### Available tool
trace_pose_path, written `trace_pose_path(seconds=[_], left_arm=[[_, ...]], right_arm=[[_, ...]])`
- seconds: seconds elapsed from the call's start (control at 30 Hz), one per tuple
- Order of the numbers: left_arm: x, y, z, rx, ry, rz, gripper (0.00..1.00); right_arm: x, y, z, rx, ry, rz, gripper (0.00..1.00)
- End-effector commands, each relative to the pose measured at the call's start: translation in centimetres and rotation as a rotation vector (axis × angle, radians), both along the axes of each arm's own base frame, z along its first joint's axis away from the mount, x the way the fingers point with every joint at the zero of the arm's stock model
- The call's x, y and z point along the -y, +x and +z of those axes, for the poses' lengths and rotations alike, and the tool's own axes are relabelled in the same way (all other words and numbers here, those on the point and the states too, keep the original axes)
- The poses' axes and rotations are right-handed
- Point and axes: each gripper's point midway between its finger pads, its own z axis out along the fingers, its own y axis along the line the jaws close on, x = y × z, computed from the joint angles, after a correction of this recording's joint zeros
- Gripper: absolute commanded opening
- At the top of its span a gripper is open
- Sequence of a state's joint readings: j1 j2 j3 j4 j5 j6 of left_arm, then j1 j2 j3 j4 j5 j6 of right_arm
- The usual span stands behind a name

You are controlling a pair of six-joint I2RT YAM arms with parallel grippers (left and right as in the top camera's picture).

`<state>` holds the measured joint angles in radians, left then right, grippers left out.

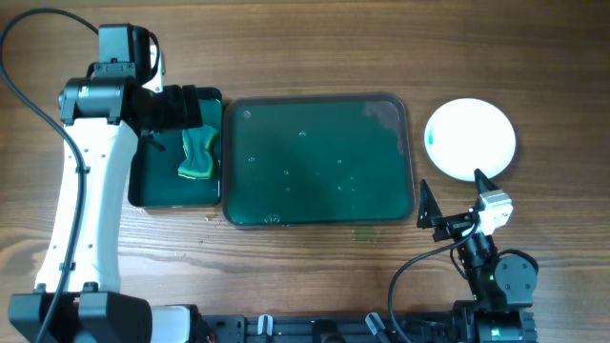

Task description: Clean dirty plates on tray and stack at the side

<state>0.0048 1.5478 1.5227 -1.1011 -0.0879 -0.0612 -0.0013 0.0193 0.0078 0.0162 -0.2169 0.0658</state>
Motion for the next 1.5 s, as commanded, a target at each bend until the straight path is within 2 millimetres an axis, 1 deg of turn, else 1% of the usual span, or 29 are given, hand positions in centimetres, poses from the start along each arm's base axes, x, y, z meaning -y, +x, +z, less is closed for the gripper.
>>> trace_pose_path(seconds=[0.0,0.07,0.13,0.17,0.27,0.33,0.37,0.43,0.5,0.6,0.73,1.0,1.13,1.23,1.27,1.47], left_arm=[[1.2,-0.2,3.4,0.137,-0.052,-0.039,1.0],[2.9,-0.4,5.2,0.273,-0.131,-0.096,1.0],[4.3,-0.8,6.2,0.414,-0.193,-0.158,1.0],[4.9,-1.3,6.4,0.483,-0.213,-0.185,1.0],[6.0,-3.3,6.2,0.666,-0.249,-0.252,1.0],[6.4,-4.8,6.2,0.783,-0.258,-0.279,1.0],[6.4,-6.0,5.7,0.851,-0.266,-0.272,1.0],[6.4,-7.6,5.0,0.933,-0.256,-0.285,1.0],[6.2,-9.2,3.5,1.004,-0.241,-0.288,1.0],[5.9,-10.7,1.8,1.082,-0.22,-0.282,1.0],[5.0,-11.5,0.2,1.136,-0.182,-0.239,1.0],[4.2,-12.3,-1.3,1.203,-0.145,-0.222,1.0],[4.2,-12.1,-2.6,1.159,-0.143,-0.222,1.0],[4.2,-12.1,-4.6,1.075,-0.154,-0.212,1.0],[4.2,-12.2,-5.0,1.06,-0.157,-0.211,1.0],[4.2,-12.2,-4.9,1.063,-0.157,-0.213,1.0]], right_arm=[[-0.4,-0.1,0.1,0.008,0.005,0.021,1.0],[-0.4,-0.1,0.1,0.008,0.005,0.021,1.0],[-0.4,-0.1,0.1,0.008,0.005,0.021,1.0],[-0.4,-0.1,0.1,0.008,0.005,0.021,1.0],[-0.4,-0.1,0.1,0.008,0.005,0.021,1.0],[-0.4,-0.1,0.1,0.008,0.005,0.021,1.0],[-0.4,-0.1,0.1,0.009,0.004,0.021,1.0],[-0.4,-0.1,0.1,0.008,0.005,0.021,1.0],[-0.4,-0.1,0.1,0.008,0.004,0.021,1.0],[-0.4,-0.1,0.1,0.008,0.005,0.021,1.0],[-0.4,-0.1,0.1,0.008,0.005,0.021,1.0],[-0.4,-0.1,0.1,0.008,0.004,0.021,1.0],[-0.4,-0.1,0.1,0.008,0.005,0.021,1.0],[-0.4,-0.1,0.1,0.008,0.004,0.021,1.0],[-0.4,-0.1,0.1,0.008,0.005,0.021,1.0],[-0.4,-0.1,0.1,0.008,0.005,0.021,1.0]])
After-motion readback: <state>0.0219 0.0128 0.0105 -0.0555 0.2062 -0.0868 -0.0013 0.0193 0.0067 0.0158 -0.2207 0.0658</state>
